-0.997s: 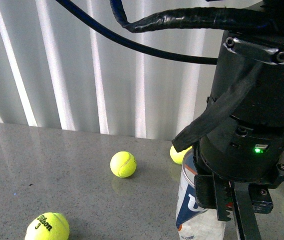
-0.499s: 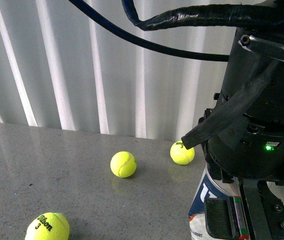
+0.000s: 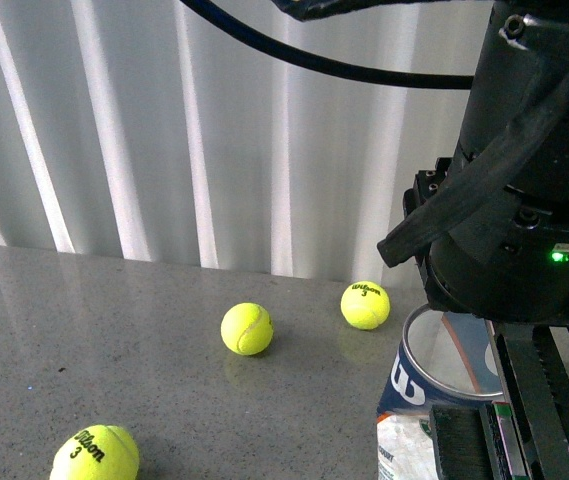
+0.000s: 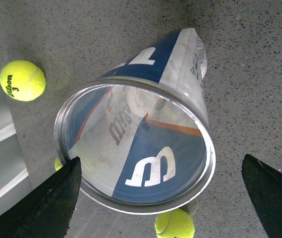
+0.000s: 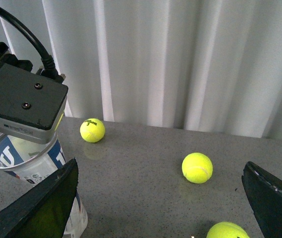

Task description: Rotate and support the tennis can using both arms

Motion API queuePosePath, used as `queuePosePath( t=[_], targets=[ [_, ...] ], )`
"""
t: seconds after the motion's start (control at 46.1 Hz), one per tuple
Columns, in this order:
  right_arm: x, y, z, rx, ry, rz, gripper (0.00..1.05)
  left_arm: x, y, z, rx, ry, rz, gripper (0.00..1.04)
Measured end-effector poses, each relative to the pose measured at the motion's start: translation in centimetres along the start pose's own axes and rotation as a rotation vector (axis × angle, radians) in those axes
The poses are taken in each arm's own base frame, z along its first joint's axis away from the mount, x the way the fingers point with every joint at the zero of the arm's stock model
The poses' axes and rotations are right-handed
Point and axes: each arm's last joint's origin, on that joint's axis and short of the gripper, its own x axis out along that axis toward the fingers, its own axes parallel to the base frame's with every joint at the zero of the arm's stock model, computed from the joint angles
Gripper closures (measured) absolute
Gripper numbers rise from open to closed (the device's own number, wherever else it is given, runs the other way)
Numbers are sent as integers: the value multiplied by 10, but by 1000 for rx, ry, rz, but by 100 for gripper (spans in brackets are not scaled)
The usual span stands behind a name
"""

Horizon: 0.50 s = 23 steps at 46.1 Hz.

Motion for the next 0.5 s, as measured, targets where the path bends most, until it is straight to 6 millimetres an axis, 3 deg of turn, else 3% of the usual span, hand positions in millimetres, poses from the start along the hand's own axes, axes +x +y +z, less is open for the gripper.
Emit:
queuePosePath(
  t=[0.304,0.499],
  targets=[
    [0,0,0,0,0,0,7,-8,4,1,-49,-44,-14,7],
    [0,0,0,0,0,0,7,-43,14,-7,-148,-146,17,7]
  ],
)
